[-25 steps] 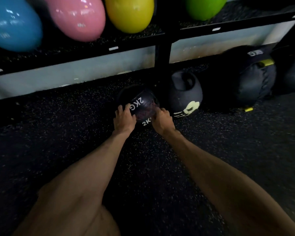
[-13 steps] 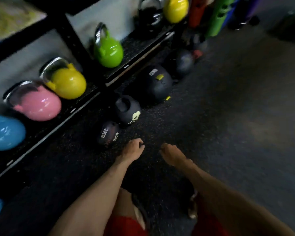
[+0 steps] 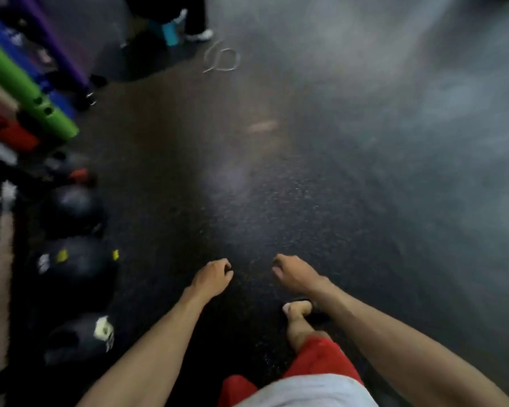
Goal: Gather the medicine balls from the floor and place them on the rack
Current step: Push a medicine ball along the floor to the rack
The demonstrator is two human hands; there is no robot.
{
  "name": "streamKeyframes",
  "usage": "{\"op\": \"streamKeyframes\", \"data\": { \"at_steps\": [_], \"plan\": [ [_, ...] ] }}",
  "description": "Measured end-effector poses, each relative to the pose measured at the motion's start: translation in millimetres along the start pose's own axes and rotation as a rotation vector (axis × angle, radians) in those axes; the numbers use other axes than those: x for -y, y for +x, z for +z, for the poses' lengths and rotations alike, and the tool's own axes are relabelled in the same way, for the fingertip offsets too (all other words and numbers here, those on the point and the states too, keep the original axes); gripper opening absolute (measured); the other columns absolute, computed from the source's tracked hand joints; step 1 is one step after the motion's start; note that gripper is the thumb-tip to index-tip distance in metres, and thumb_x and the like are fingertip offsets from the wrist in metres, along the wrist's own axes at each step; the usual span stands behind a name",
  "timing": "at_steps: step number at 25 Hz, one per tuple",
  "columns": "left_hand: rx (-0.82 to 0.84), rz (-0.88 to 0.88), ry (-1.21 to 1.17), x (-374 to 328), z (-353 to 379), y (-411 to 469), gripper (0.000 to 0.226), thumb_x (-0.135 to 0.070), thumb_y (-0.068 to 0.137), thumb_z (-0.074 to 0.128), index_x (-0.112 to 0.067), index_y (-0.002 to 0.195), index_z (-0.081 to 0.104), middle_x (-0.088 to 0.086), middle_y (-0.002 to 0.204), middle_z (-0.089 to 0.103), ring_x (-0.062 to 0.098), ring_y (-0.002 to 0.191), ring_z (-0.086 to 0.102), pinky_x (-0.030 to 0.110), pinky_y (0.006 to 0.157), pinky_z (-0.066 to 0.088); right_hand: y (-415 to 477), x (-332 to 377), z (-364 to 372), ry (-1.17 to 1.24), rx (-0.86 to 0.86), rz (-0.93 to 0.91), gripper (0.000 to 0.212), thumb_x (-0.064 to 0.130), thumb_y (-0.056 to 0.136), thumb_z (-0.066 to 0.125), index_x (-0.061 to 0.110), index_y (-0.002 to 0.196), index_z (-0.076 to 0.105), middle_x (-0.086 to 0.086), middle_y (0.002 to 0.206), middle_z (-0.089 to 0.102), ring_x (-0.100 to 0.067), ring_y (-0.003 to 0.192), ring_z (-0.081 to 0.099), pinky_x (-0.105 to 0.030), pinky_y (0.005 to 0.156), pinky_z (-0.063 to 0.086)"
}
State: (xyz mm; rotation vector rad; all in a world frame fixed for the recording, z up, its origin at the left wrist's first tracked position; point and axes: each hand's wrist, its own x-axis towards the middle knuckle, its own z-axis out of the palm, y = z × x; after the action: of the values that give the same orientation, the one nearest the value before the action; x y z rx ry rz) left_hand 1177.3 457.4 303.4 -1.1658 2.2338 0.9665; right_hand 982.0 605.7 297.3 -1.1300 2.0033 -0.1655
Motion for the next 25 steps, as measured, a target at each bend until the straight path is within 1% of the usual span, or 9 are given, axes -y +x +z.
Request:
{"op": "streamKeyframes", "data": {
  "at_steps": [2, 4, 6, 10, 14, 16, 20, 23, 25],
  "plan": [
    [0.061, 0.089, 0.122, -64, -3, 38, 0.026, -0.030, 0.101, 0.054, -0.016, 0.120, 0.063, 0.005, 0.115, 0.067, 0.022, 0.100, 0.065, 0.039, 0.088, 0.055, -11, -54, -29, 0.104, -0.075, 0.129, 0.035, 0.034, 0.100, 0.050, 0.014, 0.127, 0.058, -0.011, 0.121, 0.069, -0.031, 0.113, 0.064, -0.043, 0.093, 0.052],
    [0.127, 0.137, 0.238, -135, -1, 79, 0.026, -0.032, 0.101, 0.054, -0.019, 0.122, 0.061, 0.001, 0.113, 0.067, 0.019, 0.096, 0.065, 0.040, 0.088, 0.056, -21, -110, -56, 0.206, -0.128, 0.239, 0.038, 0.035, 0.101, 0.049, 0.015, 0.132, 0.056, -0.010, 0.123, 0.068, -0.030, 0.114, 0.063, -0.041, 0.094, 0.051],
    [0.161, 0.205, 0.337, -204, 2, 114, 0.028, -0.034, 0.101, 0.053, -0.020, 0.124, 0.060, 0.000, 0.115, 0.067, 0.018, 0.095, 0.065, 0.039, 0.087, 0.056, -36, -157, -84, 0.291, -0.160, 0.322, 0.038, 0.035, 0.101, 0.049, 0.016, 0.132, 0.056, -0.009, 0.123, 0.068, -0.029, 0.112, 0.064, -0.040, 0.093, 0.051],
    [0.242, 0.430, 0.497, -350, 21, 167, 0.031, -0.033, 0.102, 0.051, -0.016, 0.126, 0.060, 0.003, 0.121, 0.068, 0.020, 0.102, 0.066, 0.037, 0.087, 0.055, -75, -244, -139, 0.439, -0.249, 0.484, 0.034, 0.035, 0.102, 0.048, 0.016, 0.129, 0.057, -0.007, 0.119, 0.068, -0.026, 0.105, 0.065, -0.040, 0.088, 0.054],
    [0.356, 0.659, 0.632, -488, 61, 191, 0.031, -0.031, 0.102, 0.051, -0.013, 0.126, 0.060, 0.004, 0.119, 0.069, 0.021, 0.097, 0.067, 0.039, 0.086, 0.056, -121, -319, -179, 0.587, -0.372, 0.623, 0.036, 0.033, 0.104, 0.047, 0.016, 0.135, 0.053, -0.006, 0.118, 0.068, -0.024, 0.100, 0.066, -0.041, 0.086, 0.055],
    [0.396, 0.744, 0.677, -542, 82, 195, 0.031, -0.030, 0.102, 0.051, -0.012, 0.125, 0.060, 0.005, 0.119, 0.069, 0.022, 0.098, 0.067, 0.040, 0.086, 0.056, -139, -347, -192, 0.661, -0.429, 0.690, 0.038, 0.033, 0.104, 0.047, 0.016, 0.136, 0.052, -0.006, 0.117, 0.068, -0.023, 0.097, 0.066, -0.041, 0.083, 0.055],
    [0.453, 0.890, 0.786, -653, 132, 212, 0.030, -0.029, 0.101, 0.053, -0.010, 0.122, 0.062, 0.008, 0.114, 0.070, 0.025, 0.100, 0.067, 0.039, 0.084, 0.054, -167, -417, -218, 0.762, -0.534, 0.824, 0.038, 0.034, 0.103, 0.047, 0.016, 0.137, 0.052, -0.007, 0.120, 0.067, -0.024, 0.100, 0.066, -0.038, 0.081, 0.054],
    [0.490, 0.979, 0.840, -731, 166, 239, 0.027, -0.033, 0.100, 0.054, -0.014, 0.116, 0.064, 0.007, 0.108, 0.071, 0.023, 0.094, 0.067, 0.036, 0.079, 0.053, -177, -474, -247, 0.788, -0.598, 0.913, 0.038, 0.034, 0.103, 0.048, 0.017, 0.136, 0.054, -0.006, 0.121, 0.067, -0.023, 0.104, 0.065, -0.039, 0.086, 0.054],
    [0.508, 1.031, 0.858, -785, 188, 263, 0.027, -0.033, 0.099, 0.054, -0.013, 0.114, 0.064, 0.007, 0.109, 0.071, 0.023, 0.095, 0.067, 0.037, 0.080, 0.054, -183, -519, -270, 0.814, -0.619, 0.946, 0.038, 0.035, 0.103, 0.048, 0.018, 0.136, 0.054, -0.006, 0.122, 0.066, -0.022, 0.104, 0.065, -0.041, 0.089, 0.055]
  ]
}}
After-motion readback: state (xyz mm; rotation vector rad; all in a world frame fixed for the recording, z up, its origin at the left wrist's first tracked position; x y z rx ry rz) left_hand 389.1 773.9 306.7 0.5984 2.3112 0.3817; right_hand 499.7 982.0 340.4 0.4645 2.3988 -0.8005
